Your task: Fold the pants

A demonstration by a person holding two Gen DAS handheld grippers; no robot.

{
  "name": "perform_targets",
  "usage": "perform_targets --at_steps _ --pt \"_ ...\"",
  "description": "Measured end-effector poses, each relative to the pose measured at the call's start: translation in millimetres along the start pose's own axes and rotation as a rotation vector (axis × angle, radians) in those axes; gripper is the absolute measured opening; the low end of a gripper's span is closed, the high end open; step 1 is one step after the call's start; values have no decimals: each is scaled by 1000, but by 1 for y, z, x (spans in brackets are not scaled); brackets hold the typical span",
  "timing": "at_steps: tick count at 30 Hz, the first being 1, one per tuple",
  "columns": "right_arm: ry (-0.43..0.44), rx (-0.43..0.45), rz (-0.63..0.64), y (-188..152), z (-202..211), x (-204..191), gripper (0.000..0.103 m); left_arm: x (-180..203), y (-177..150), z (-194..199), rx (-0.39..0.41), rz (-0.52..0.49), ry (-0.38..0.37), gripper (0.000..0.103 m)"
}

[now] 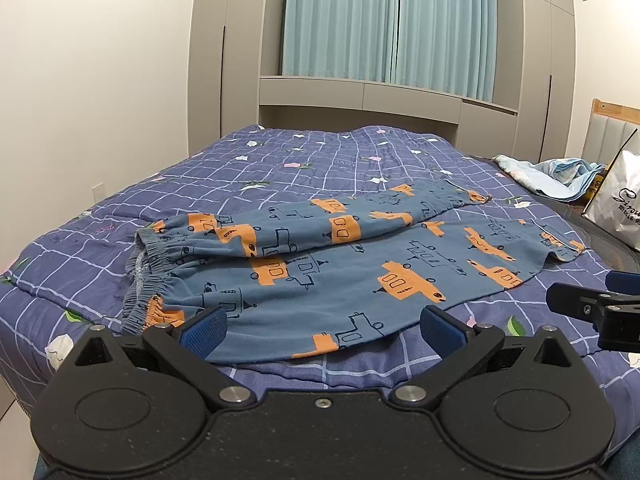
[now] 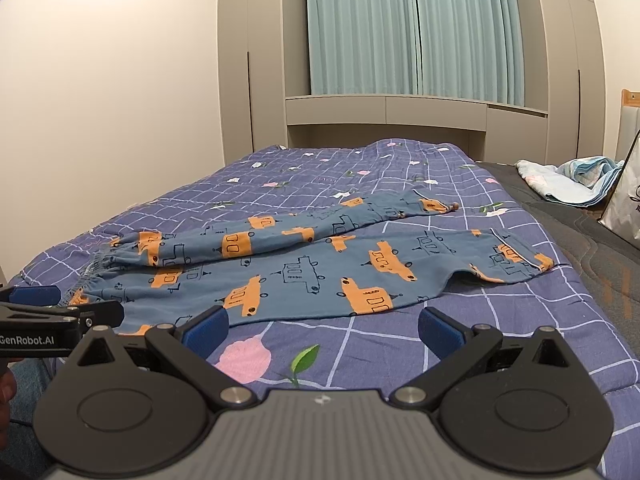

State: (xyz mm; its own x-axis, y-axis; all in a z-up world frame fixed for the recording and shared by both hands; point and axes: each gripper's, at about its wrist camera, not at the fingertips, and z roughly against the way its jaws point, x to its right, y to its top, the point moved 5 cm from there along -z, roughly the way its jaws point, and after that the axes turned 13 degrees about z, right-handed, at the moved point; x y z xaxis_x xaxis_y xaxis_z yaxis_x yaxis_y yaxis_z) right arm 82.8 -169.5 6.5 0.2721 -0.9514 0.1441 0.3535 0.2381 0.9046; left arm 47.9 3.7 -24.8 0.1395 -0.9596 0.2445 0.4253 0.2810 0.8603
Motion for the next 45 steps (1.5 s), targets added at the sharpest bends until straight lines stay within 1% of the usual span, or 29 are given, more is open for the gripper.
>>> perform_targets --at_steps 45 --pt "3 -5 8 0 0 -4 103 0 0 0 -3 -2 0 102"
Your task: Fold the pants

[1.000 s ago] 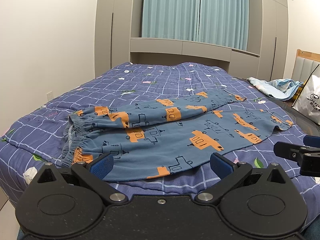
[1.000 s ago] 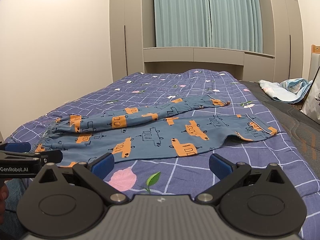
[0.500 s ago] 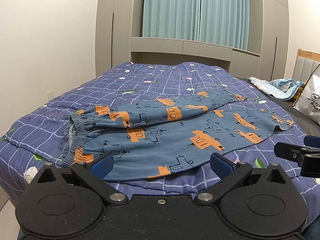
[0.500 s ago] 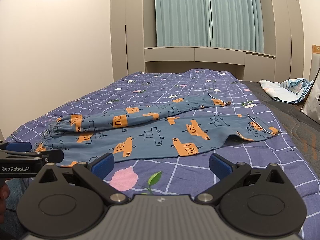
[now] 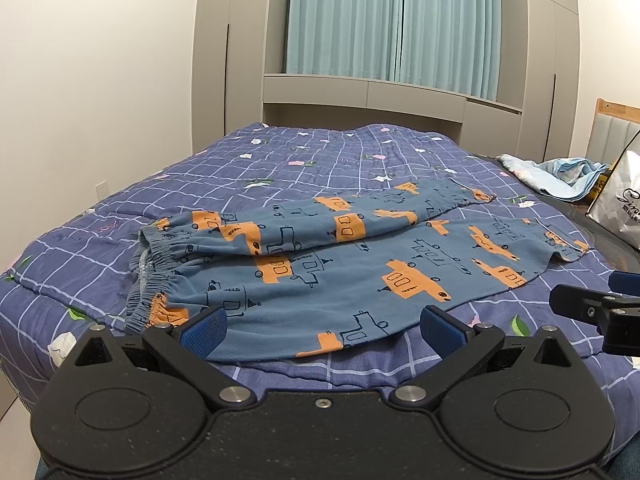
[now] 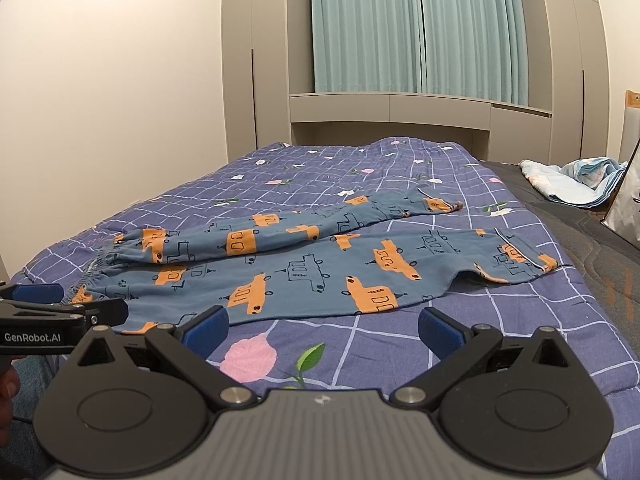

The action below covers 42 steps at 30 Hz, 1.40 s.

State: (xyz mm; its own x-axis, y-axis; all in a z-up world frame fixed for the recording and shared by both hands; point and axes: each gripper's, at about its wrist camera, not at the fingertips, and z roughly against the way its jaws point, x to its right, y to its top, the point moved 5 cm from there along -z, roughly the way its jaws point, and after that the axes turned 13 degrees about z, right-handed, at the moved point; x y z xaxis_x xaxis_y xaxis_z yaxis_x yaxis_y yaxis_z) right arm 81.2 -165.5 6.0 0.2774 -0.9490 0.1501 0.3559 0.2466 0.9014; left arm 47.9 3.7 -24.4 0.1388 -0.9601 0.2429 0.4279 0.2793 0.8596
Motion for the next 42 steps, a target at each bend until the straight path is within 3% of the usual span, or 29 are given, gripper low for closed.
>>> perform_targets --at_steps 17,22,27,31,42 --pt "5 -6 5 1 1 -2 103 -8 -2 -2 -10 4 4 102" --pt "7 -29 3 1 -2 -1 103 -6 -4 -6 -37 1 15 103" --pt "-23 -111 11 3 -10 0 103 -6 -5 -15 -109 9 15 103" --pt "-37 -148 16 8 -14 3 103 -12 4 -21 -126 25 39 103" --pt "-16 -141 53 30 -30 9 103 -31 49 -40 -112 24 120 103"
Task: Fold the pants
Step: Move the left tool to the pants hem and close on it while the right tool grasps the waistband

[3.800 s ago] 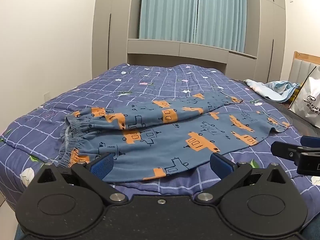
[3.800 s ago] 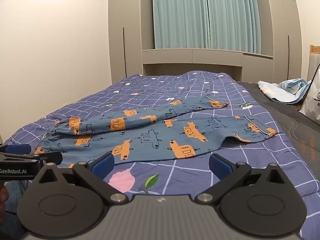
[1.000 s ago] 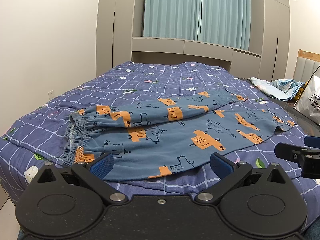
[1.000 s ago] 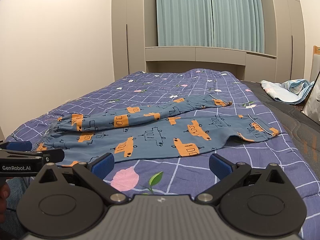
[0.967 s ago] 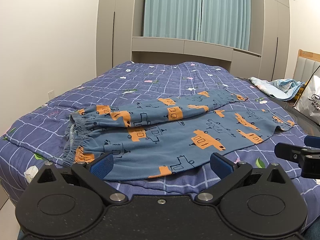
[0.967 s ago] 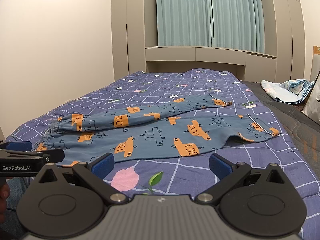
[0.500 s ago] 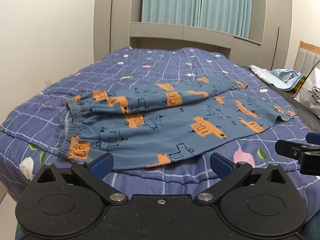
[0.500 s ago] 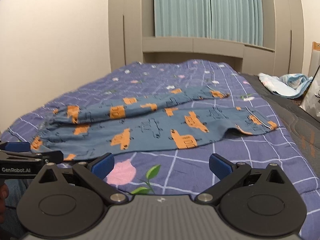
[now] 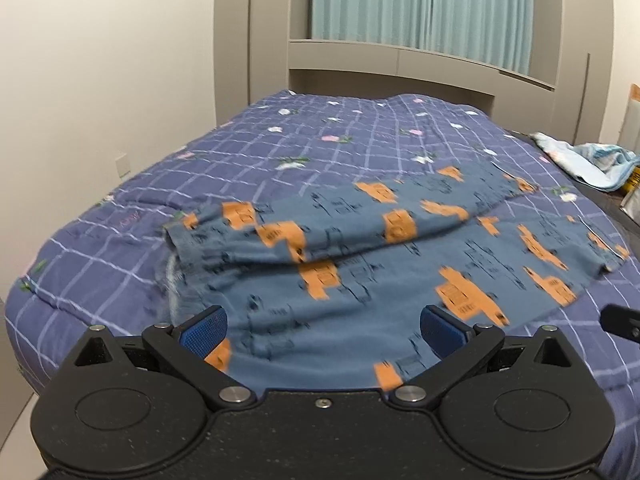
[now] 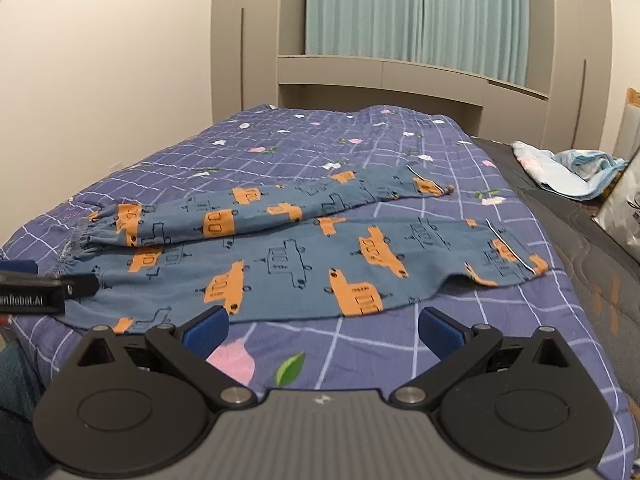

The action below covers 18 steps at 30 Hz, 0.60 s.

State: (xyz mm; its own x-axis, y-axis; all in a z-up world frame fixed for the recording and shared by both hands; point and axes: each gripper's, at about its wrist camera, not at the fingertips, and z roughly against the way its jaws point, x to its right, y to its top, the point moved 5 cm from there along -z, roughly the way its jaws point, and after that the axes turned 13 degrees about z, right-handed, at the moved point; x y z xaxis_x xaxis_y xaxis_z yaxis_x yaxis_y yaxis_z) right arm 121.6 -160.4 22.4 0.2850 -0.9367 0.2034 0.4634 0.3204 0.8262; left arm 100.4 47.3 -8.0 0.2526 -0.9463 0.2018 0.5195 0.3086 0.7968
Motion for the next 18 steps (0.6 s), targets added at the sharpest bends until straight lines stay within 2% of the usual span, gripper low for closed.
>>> perform_targets --at_steps 7,18 --pt "26 -6 23 21 -29 7 103 -17 37 -22 5 -8 76 103" --pt "39 -54 59 52 -81 13 103 -31 81 -66 -2 11 126 103"
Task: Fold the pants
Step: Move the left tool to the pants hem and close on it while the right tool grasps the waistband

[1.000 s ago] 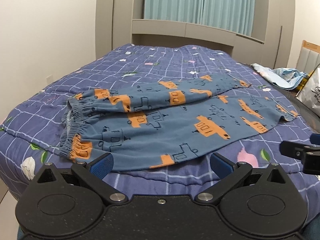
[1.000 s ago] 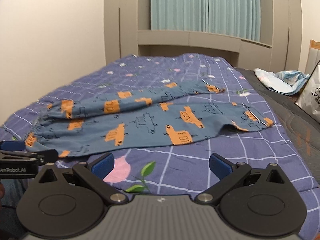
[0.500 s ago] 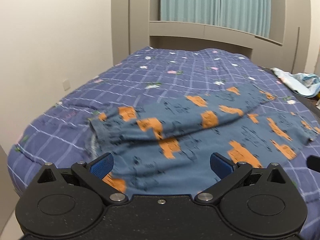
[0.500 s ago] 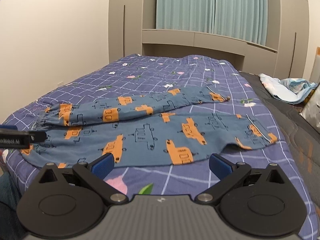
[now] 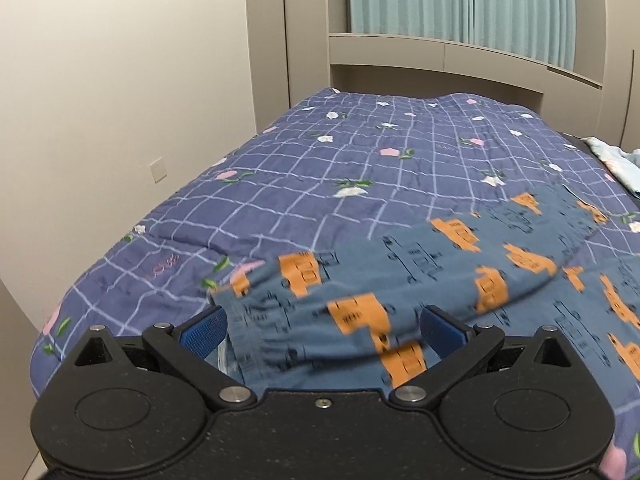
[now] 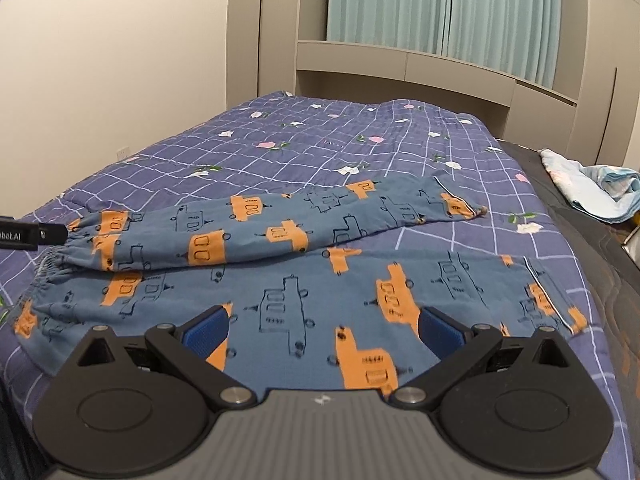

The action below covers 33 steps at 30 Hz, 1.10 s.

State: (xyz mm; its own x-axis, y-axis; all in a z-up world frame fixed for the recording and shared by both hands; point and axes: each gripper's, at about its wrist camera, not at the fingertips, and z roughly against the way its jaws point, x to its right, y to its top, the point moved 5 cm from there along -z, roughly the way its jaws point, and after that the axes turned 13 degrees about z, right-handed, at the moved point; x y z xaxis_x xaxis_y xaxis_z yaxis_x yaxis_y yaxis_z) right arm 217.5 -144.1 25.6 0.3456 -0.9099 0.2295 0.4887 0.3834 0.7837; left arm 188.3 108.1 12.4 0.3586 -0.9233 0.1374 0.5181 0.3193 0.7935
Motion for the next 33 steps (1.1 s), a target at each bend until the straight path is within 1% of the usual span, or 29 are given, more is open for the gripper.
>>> perform_targets --at_steps 8,13,16,18,21,24,27,28,31,33 --pt "5 -24 51 26 -39 10 103 -6 34 -39 7 -10 38 103" --pt "16 -35 72 40 -65 14 103 -8 49 -64 1 -17 56 103" --pt "24 -32 79 49 -80 18 103 -6 54 -77 -7 -25 57 103" --pt "41 -13 82 57 -89 21 103 -6 58 -87 -15 -30 54 103" --pt "125 77 121 76 -103 28 103 -8 65 -104 -22 -54 23 103" --pt "183 129 210 103 -128 34 103 -12 72 -123 -38 -91 27 103" --pt "255 129 288 129 -160 34 103 -17 76 -139 -47 -115 40 103" --pt "299 127 317 138 -173 31 103 -19 78 -143 -51 -122 35 103" --pt "423 98 411 152 -208 18 103 -23 78 -154 -77 -148 -15 103" --pt "470 61 481 155 -227 6 103 -25 76 -161 -103 -172 -62 103"
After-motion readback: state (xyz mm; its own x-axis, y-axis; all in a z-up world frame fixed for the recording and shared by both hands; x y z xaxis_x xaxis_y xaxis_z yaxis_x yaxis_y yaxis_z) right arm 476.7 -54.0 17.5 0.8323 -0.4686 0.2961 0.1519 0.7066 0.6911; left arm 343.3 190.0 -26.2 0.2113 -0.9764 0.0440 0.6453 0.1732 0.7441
